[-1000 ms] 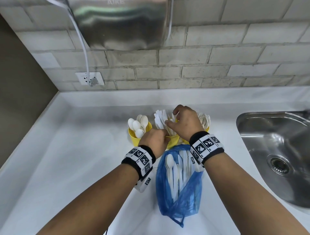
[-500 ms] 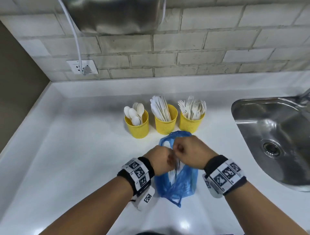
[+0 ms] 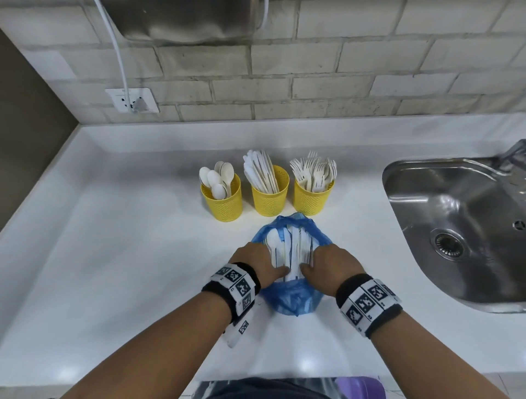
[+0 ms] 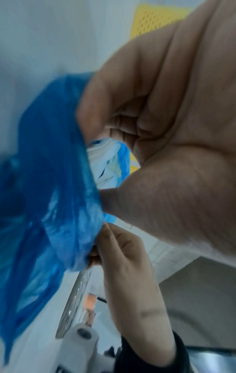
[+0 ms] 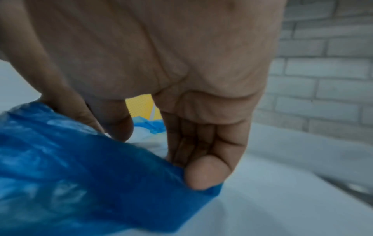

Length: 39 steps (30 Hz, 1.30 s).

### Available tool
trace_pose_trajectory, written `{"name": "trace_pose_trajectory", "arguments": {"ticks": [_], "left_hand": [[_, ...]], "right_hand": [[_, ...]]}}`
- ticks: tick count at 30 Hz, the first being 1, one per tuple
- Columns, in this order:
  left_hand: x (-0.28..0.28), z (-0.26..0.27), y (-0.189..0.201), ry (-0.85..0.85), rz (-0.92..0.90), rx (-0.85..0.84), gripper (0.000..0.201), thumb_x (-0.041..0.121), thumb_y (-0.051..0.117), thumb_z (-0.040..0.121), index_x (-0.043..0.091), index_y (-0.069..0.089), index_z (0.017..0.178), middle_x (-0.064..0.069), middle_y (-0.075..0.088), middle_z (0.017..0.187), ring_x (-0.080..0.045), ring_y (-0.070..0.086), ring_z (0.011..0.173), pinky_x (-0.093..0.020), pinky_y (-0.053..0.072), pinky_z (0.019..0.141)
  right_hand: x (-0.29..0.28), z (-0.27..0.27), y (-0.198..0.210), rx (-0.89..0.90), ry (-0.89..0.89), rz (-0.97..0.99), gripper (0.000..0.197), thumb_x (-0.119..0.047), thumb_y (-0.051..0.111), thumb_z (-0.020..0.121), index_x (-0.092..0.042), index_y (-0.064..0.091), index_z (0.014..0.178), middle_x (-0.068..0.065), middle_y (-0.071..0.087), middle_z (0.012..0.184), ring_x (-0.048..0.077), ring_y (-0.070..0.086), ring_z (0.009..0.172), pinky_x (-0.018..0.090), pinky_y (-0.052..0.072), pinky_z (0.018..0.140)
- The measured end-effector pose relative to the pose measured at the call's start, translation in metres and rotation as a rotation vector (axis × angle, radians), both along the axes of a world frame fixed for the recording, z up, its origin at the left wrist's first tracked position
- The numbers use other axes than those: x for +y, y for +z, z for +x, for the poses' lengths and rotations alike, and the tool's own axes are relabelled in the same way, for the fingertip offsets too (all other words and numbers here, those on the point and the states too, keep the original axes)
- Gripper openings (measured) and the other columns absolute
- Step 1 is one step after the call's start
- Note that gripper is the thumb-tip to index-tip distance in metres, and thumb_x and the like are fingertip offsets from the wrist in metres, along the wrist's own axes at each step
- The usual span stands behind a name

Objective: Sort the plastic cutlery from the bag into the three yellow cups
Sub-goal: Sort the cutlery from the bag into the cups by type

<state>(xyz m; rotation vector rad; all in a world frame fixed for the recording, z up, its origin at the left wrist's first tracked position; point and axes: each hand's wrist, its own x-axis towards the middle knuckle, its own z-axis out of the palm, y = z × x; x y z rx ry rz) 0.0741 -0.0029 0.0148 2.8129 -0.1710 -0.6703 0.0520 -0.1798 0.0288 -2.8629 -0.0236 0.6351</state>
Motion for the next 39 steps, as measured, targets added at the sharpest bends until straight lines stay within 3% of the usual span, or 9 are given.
{"name": "trace_pose_trajectory", "arguments": {"ticks": [3,7,13,18,22,26,29,34,39], "left_hand": [[-0.013,0.000,-0.002,0.089,-0.087,0.020,0.042,0.054,0.075,0.082,0.016,0.061,0.093,-0.001,0.067,0.089,-0.020,0.065,0.088,-0.028,0.047,0.071],[-0.029,0.001,-0.007,0.161,-0.159,0.036,0.033,0.042,0.078,0.080,0.016,0.057,0.077,0.001,0.058,0.075,-0.021,0.065,0.083,-0.027,0.044,0.064],[-0.037,0.001,-0.009,0.208,-0.278,0.098,0.038,0.024,0.080,0.074,0.012,0.067,0.108,-0.003,0.070,0.102,-0.022,0.067,0.097,-0.026,0.047,0.070],[-0.026,0.004,-0.007,0.330,-0.525,0.260,0.024,0.011,0.078,0.074,0.022,0.070,0.093,0.001,0.072,0.093,-0.017,0.067,0.086,-0.027,0.052,0.073],[-0.025,0.002,-0.005,0.501,-0.757,0.365,0.025,0.005,0.076,0.075,0.015,0.075,0.098,-0.009,0.077,0.100,-0.026,0.072,0.097,-0.042,0.056,0.096],[-0.029,0.001,-0.003,0.574,-0.895,0.416,0.022,0.000,0.077,0.079,0.018,0.074,0.092,-0.014,0.078,0.098,-0.032,0.073,0.098,-0.050,0.057,0.095],[-0.032,-0.001,0.001,0.597,-0.888,0.423,0.026,-0.002,0.081,0.075,0.015,0.076,0.092,-0.010,0.078,0.095,-0.028,0.074,0.093,-0.045,0.059,0.091],[-0.036,0.001,-0.002,0.668,-0.831,0.382,0.050,0.012,0.081,0.046,0.008,0.077,0.096,-0.014,0.078,0.093,-0.032,0.074,0.092,-0.051,0.060,0.089],[-0.040,0.006,0.006,0.638,-0.726,0.368,0.052,0.017,0.066,0.049,0.008,0.072,0.100,-0.015,0.076,0.097,-0.032,0.072,0.092,-0.039,0.061,0.083]], "right_hand": [[-0.002,0.005,-0.010,0.015,-0.187,0.146,0.042,-0.045,0.059,0.096,-0.019,0.048,0.065,-0.003,0.052,0.067,0.022,0.059,0.075,0.028,0.045,0.068],[-0.004,0.011,-0.017,0.026,-0.299,0.301,0.042,-0.043,0.072,0.087,-0.017,0.051,0.061,-0.002,0.053,0.062,0.015,0.055,0.064,0.024,0.037,0.052],[0.004,0.015,-0.022,0.083,-0.377,0.459,0.031,-0.027,0.075,0.081,-0.016,0.052,0.063,-0.001,0.054,0.058,0.010,0.051,0.053,0.015,0.031,0.042],[0.001,0.015,-0.023,0.198,-0.464,0.648,0.016,-0.019,0.071,0.082,-0.003,0.071,0.082,0.016,0.071,0.068,0.023,0.062,0.048,0.031,0.054,0.051],[0.000,0.015,-0.023,0.201,-0.519,0.755,0.013,-0.018,0.064,0.088,-0.010,0.069,0.081,0.013,0.071,0.080,0.030,0.068,0.073,0.047,0.060,0.077],[-0.002,0.014,-0.024,0.292,-0.689,0.937,0.023,-0.012,0.057,0.090,-0.002,0.071,0.104,0.022,0.076,0.096,0.039,0.074,0.087,0.049,0.061,0.076],[-0.003,0.013,-0.022,0.314,-0.720,0.926,0.028,-0.015,0.057,0.086,-0.001,0.070,0.106,0.024,0.075,0.100,0.040,0.073,0.089,0.040,0.058,0.069],[-0.009,0.017,-0.027,0.248,-0.578,0.845,0.034,-0.020,0.062,0.072,-0.007,0.074,0.099,0.018,0.077,0.096,0.037,0.074,0.092,0.056,0.060,0.087],[-0.014,0.018,-0.027,0.223,-0.603,0.892,0.027,-0.023,0.061,0.069,-0.014,0.075,0.091,0.016,0.078,0.092,0.035,0.075,0.089,0.057,0.061,0.084]]}}
